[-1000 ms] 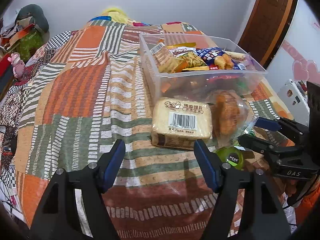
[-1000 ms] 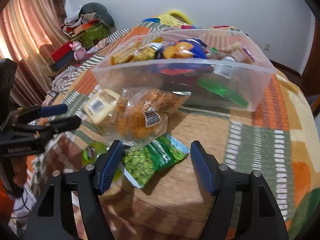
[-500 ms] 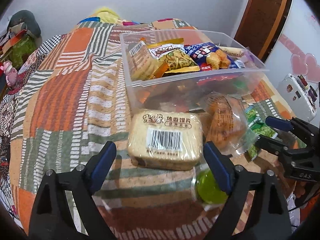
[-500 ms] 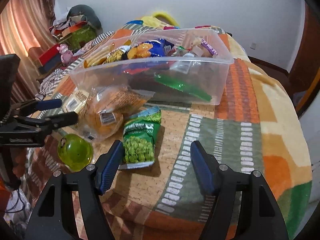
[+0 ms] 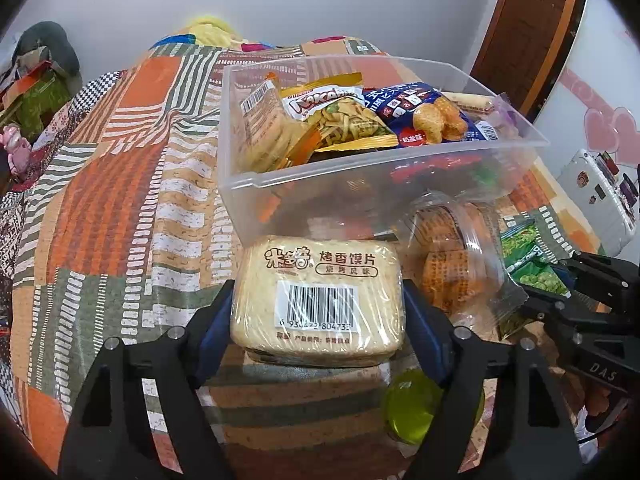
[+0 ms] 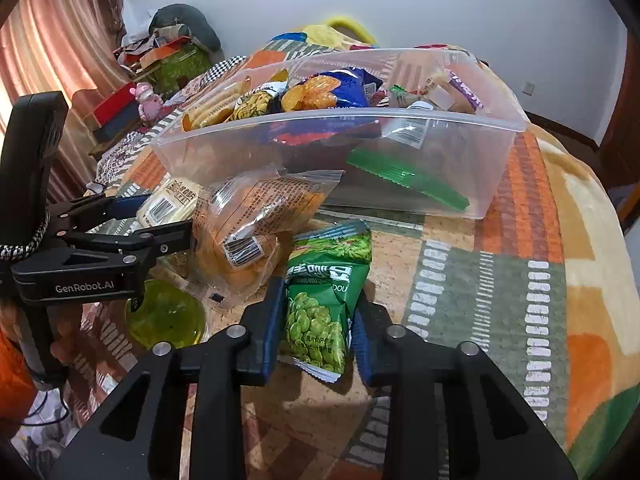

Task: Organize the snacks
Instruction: 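Grasp the square bread pack with the left gripper while the right grasps the green pea bag, then lower the bread pack and green pea bag into the clear box, release both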

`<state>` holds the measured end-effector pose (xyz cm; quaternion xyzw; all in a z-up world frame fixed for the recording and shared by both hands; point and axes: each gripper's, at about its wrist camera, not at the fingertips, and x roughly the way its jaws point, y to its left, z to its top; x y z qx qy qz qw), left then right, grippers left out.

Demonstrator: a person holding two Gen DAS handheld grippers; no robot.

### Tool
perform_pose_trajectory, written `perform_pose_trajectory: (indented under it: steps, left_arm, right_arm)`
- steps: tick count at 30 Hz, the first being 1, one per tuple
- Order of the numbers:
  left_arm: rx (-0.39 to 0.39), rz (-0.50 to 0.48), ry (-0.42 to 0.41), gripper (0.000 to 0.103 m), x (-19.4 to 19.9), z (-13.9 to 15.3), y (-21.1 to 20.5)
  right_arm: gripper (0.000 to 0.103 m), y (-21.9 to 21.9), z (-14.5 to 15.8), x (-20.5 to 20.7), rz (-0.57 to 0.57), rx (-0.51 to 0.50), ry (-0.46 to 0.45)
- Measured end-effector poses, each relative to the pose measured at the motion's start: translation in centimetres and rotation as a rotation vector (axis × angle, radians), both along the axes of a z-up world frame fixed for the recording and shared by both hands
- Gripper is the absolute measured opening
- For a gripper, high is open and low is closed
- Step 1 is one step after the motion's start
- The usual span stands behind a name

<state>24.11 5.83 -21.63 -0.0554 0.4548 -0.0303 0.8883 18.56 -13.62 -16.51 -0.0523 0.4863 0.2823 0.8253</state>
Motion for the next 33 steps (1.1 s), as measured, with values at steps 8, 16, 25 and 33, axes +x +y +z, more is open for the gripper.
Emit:
perform_pose_trajectory:
  steps: [8, 16, 25, 33]
  left_arm:
    - [-0.006, 0.027, -0.011, 0.077, -1.4, 1.4, 0.8]
    - [-0.007, 0.053, -0.095, 0.077, -3.0, 5.5, 1.5]
    - [-0.027, 0.061, -0.204, 0.077, -2.0, 10.1, 1.3]
    - [-0.045, 0.06, -0.233, 0.077, 1.2, 11.2, 0.8]
  right_arm:
    - [0.026, -1.2, 1.0, -0.3, -0.03, 0.01, -0.025]
    - [0.026, -2.4, 3.8, -0.5, -0.065, 0.037, -0.093]
    - [0.026, -3.0, 7.2, 1.0, -0.099, 0.08, -0.189]
    - [0.026, -2.5, 8.7, 2.9, -0.112, 0.099, -0.252]
